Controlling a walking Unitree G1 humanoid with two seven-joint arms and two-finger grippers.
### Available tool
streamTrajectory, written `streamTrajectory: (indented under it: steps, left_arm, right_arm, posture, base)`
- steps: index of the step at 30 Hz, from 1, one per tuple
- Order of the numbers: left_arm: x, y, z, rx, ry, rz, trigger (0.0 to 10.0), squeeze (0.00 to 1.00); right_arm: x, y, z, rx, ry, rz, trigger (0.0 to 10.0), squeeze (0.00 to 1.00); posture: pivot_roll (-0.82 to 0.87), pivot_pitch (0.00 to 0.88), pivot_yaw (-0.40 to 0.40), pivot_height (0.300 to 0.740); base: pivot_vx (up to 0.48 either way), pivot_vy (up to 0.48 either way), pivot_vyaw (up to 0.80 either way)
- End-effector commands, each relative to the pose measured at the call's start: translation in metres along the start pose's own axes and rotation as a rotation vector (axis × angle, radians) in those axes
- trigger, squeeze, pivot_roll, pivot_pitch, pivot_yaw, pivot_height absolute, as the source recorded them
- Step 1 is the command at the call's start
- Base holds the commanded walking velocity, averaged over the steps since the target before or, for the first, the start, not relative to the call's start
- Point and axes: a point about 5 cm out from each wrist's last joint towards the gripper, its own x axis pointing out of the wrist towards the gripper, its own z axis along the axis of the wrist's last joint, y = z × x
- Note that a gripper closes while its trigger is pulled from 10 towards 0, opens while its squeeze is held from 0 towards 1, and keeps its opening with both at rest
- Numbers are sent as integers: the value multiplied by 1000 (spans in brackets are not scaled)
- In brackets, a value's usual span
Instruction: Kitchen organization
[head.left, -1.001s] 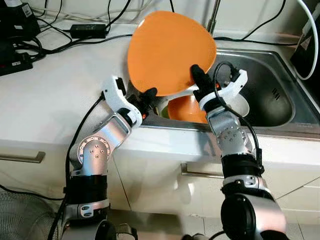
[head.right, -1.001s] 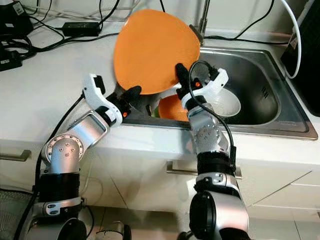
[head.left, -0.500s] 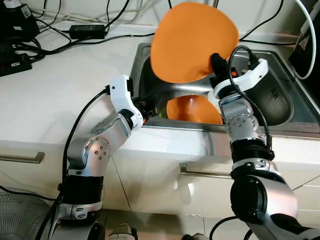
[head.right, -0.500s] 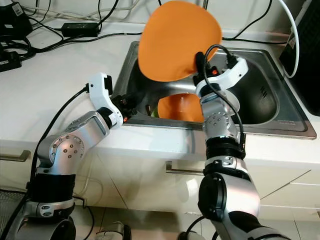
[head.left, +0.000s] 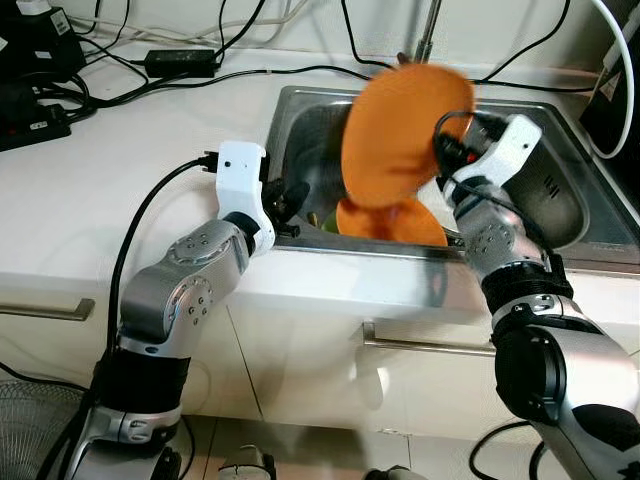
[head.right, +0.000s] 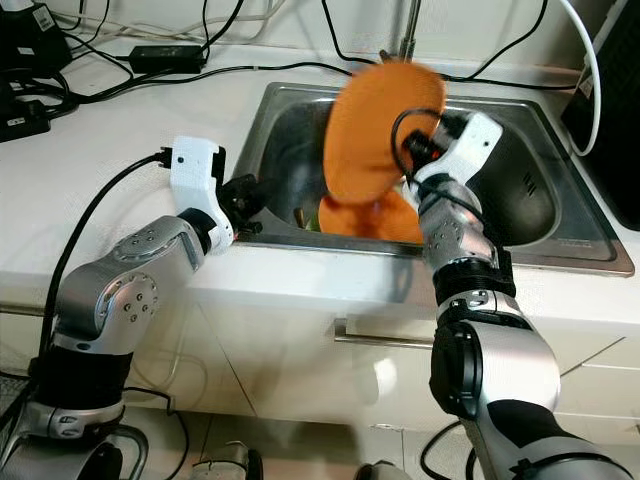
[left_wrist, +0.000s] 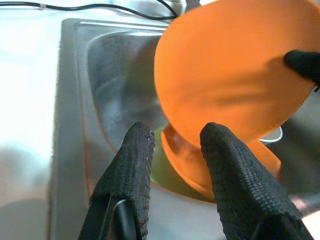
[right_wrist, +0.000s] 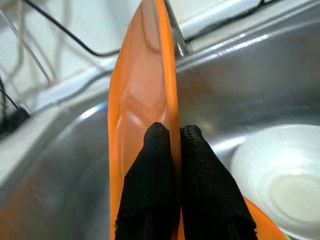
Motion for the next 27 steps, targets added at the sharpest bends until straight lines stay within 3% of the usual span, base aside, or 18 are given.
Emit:
streamTrajectory:
  steps: [1, 2, 3, 9, 15, 27]
  left_arm:
    - [-1, -3, 1, 27, 2, -11, 10000, 0]
    - [-1, -3, 1, 27, 2, -11, 10000, 0]
    - [-2, -2, 1, 48, 4, -6, 10000, 0]
    - [-5, -4, -2, 82, 22, -19, 10000, 0]
    - [-7, -5, -3, 156, 54, -18, 10000, 0]
    - [-9, -4, -5, 193, 82, -7, 10000, 0]
  right_arm:
    - [5, 8, 22, -42, -80, 21, 10000, 0]
    - [5, 8, 22, -42, -80, 21, 10000, 0]
    - [5, 9, 19, -119, -65, 21, 10000, 0]
    - [5, 9, 9, -141, -19, 14, 10000, 0]
    - [3, 7, -8, -226, 73, -2, 10000, 0]
    - [1, 10, -19, -229, 119, 11, 10000, 0]
  posture:
    - [98, 44, -22, 718]
    - [98, 44, -22, 718]
    - [97, 45, -23, 718]
    - [99, 50, -26, 718]
    - [102, 64, -29, 718]
    - [110, 71, -30, 718]
  base:
    - [0, 0, 0]
    - [0, 0, 0]
    - [0, 0, 0]
    - [0, 0, 0]
    - [0, 0, 0]
    - [0, 0, 0]
